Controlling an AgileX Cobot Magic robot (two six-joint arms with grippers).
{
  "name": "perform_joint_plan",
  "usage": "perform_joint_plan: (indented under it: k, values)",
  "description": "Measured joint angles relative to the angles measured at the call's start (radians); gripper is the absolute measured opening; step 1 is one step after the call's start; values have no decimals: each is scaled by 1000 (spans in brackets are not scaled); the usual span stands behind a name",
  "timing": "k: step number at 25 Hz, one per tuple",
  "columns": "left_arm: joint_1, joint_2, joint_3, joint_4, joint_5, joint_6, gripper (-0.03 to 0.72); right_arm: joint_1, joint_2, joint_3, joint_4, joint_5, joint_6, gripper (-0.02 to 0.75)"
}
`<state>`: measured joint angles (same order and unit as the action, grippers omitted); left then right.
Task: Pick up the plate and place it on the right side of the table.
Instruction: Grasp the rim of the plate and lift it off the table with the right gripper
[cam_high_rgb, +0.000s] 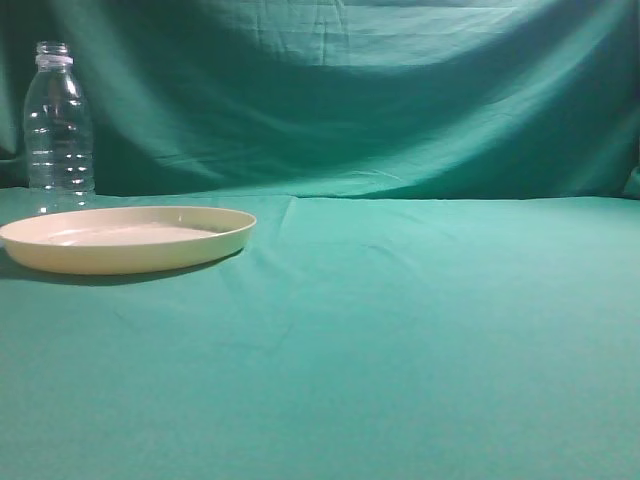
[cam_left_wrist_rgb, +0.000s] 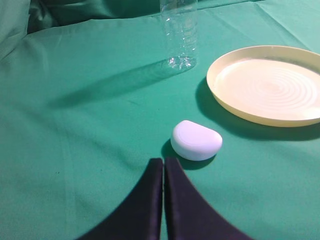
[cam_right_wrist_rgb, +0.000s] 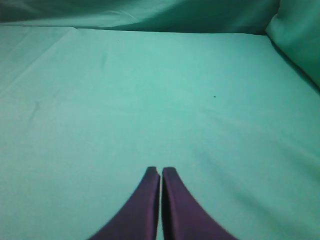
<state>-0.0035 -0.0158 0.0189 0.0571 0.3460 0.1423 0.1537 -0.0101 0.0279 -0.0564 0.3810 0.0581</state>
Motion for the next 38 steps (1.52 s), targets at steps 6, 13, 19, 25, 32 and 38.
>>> perform_joint_plan:
  k: [6, 13, 19, 25, 32, 38]
  values:
    - [0, 0, 0, 0, 0, 0, 0, 0, 0, 1, 97, -175, 41, 0]
    - [0, 0, 0, 0, 0, 0, 0, 0, 2, -90, 221, -319, 42, 0]
    - [0, 0, 0, 0, 0, 0, 0, 0, 235, -367, 221, 46, 11, 0]
    - [0, 0, 0, 0, 0, 0, 0, 0, 509, -572, 221, 298, -112, 0]
    - [0, 0, 0, 0, 0, 0, 0, 18, 730, -749, 334, 418, -264, 0]
    - [0, 0, 0, 0, 0, 0, 0, 206, 951, -850, 361, 450, -297, 0]
